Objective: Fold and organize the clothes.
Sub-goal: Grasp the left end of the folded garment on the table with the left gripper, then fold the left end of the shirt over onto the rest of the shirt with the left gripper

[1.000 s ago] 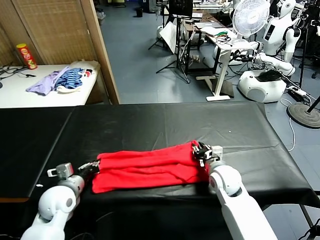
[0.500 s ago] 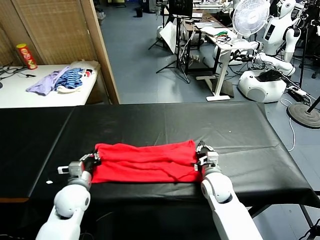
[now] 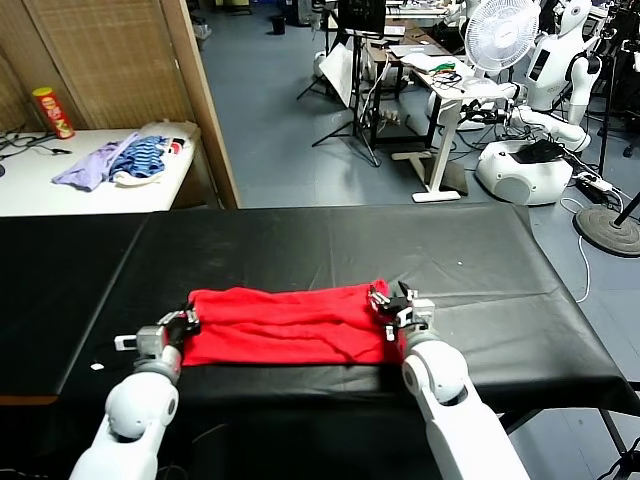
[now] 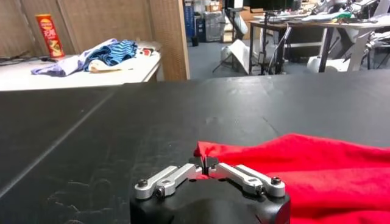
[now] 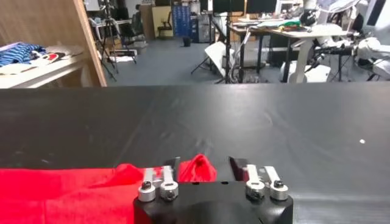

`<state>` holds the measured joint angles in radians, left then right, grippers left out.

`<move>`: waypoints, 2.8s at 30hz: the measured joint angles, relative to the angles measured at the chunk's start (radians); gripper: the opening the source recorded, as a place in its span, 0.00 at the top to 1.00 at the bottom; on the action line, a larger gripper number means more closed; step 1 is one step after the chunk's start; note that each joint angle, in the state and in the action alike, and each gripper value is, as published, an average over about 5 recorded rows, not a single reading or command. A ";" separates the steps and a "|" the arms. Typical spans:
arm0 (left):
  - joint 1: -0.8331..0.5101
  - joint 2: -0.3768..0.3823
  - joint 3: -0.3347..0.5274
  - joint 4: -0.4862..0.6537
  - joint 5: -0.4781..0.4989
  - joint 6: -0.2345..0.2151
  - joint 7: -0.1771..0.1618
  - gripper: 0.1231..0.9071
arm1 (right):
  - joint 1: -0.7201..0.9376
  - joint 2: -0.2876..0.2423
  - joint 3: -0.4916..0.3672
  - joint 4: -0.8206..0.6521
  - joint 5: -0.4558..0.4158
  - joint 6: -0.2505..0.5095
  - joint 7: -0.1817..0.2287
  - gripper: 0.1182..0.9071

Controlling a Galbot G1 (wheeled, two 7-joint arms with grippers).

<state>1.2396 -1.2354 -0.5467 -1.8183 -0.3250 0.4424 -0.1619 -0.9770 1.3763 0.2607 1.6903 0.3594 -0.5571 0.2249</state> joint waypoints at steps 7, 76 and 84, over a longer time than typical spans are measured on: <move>-0.004 0.003 -0.001 0.002 -0.007 0.006 0.000 0.98 | 0.016 0.015 0.005 -0.044 0.015 0.003 0.005 0.50; 0.105 -0.037 -0.035 -0.079 -0.013 0.029 0.058 0.99 | -0.260 -0.079 0.125 0.327 -0.074 0.127 -0.041 0.14; 0.156 0.067 -0.099 -0.095 0.377 -0.050 0.074 0.99 | -0.263 -0.075 0.131 0.337 -0.073 0.125 -0.038 0.14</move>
<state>1.3958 -1.1683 -0.6457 -1.9135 0.0521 0.3919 -0.0882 -1.2398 1.3012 0.3918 2.0273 0.2865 -0.4319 0.1871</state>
